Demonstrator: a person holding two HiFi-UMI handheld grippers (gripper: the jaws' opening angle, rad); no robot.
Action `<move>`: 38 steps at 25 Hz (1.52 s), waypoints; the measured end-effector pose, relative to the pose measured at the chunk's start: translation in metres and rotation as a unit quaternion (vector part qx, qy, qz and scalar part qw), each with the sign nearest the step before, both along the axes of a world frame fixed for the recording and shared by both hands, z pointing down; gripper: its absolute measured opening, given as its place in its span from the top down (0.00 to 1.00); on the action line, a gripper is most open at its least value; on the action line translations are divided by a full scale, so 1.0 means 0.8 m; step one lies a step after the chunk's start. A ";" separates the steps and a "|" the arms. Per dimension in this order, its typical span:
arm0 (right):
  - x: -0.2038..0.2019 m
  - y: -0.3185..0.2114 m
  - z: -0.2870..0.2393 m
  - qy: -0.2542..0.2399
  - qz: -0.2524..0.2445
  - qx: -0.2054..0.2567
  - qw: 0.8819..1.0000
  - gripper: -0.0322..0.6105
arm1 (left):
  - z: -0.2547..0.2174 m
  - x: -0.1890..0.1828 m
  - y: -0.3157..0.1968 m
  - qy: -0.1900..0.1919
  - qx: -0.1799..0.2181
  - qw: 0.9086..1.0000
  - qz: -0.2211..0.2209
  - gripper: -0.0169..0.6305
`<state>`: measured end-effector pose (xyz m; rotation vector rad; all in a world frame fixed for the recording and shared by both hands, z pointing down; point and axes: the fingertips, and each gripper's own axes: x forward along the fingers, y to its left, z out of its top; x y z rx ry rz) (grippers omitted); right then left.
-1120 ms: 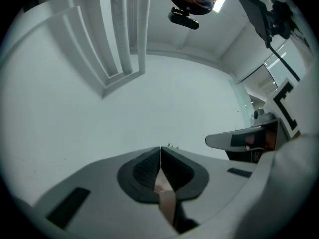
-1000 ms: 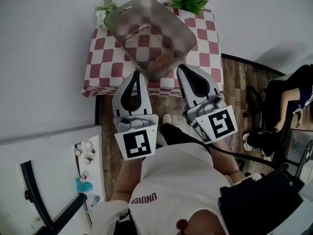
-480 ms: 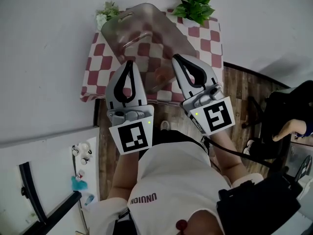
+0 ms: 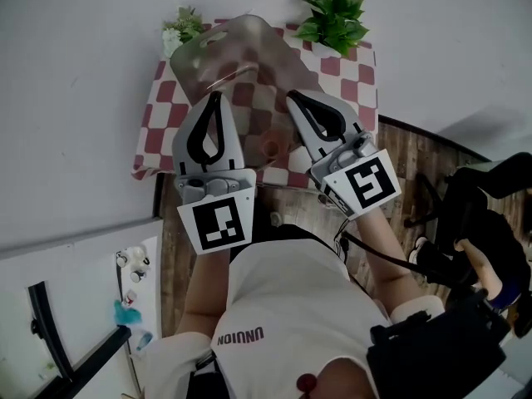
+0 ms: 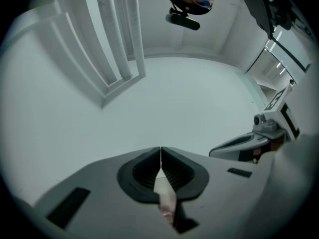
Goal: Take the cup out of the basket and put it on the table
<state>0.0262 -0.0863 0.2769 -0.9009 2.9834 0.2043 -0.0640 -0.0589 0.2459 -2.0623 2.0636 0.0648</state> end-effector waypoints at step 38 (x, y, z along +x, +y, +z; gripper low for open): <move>-0.113 -0.034 0.205 0.406 -0.298 -0.108 0.857 0.78 | 0.027 -0.047 -0.101 0.081 0.010 0.988 0.128 0.95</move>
